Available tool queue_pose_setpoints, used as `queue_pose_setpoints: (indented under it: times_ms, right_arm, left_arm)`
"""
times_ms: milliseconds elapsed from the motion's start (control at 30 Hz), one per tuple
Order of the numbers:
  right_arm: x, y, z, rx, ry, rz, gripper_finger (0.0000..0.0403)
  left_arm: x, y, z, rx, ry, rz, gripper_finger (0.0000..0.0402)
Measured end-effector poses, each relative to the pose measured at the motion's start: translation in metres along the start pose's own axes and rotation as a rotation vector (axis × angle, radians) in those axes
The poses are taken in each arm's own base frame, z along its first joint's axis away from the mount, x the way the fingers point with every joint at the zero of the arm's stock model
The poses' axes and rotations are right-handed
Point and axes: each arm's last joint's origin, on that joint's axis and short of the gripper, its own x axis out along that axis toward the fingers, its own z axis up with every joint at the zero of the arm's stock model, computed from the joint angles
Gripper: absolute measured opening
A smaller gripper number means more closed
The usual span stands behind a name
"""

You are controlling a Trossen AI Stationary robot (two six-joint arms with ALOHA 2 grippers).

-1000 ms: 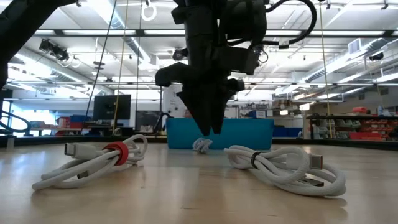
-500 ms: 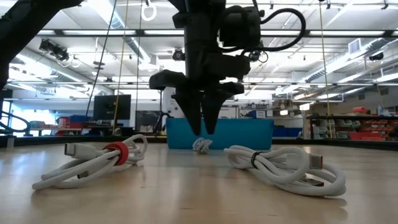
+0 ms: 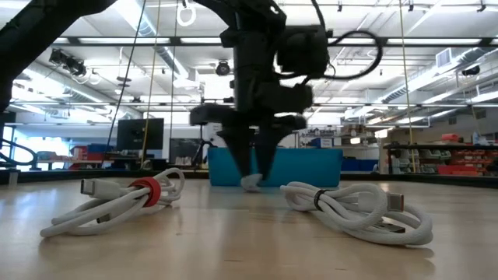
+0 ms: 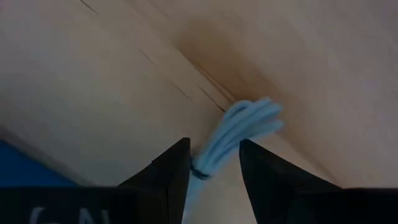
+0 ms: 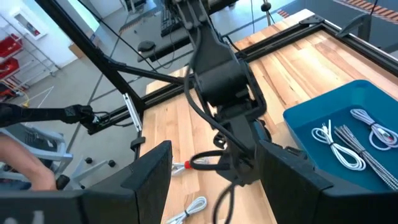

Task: Pick and place USB-C Cables
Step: Put the blue charger cable into the blue bin

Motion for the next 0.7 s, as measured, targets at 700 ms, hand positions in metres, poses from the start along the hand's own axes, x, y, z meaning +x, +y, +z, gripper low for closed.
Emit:
queue_pose_setpoints:
  times_ms: [700]
  right_arm:
    - [0.0, 0.0, 0.0, 0.0, 0.0, 0.0, 0.0236]
  left_arm:
    - [0.0037, 0.0059, 0.0041, -0.126, -0.069, 0.024, 0.002]
